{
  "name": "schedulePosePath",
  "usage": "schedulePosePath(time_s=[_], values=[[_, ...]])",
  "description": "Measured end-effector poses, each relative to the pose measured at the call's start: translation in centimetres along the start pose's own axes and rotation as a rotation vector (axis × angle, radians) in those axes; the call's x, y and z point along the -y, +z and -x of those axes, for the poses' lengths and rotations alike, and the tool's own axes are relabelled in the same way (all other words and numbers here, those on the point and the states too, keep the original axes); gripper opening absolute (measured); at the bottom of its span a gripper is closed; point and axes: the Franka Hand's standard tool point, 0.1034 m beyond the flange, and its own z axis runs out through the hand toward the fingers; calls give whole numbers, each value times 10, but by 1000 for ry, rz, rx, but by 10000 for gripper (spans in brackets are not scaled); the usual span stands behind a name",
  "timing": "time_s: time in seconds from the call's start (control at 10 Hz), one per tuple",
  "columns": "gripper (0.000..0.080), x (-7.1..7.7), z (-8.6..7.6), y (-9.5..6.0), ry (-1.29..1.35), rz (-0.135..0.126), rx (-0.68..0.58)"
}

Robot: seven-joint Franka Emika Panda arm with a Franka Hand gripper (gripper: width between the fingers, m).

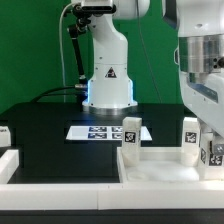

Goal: Assemble square table

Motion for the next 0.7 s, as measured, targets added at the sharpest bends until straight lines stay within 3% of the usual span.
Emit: schedulePosePath(time_s=[0.1, 0.2, 0.7], values=[[432, 0, 0, 1, -54, 2, -2], [592, 1, 0, 1, -274, 10, -18], [649, 2, -2, 2, -710, 20, -26]])
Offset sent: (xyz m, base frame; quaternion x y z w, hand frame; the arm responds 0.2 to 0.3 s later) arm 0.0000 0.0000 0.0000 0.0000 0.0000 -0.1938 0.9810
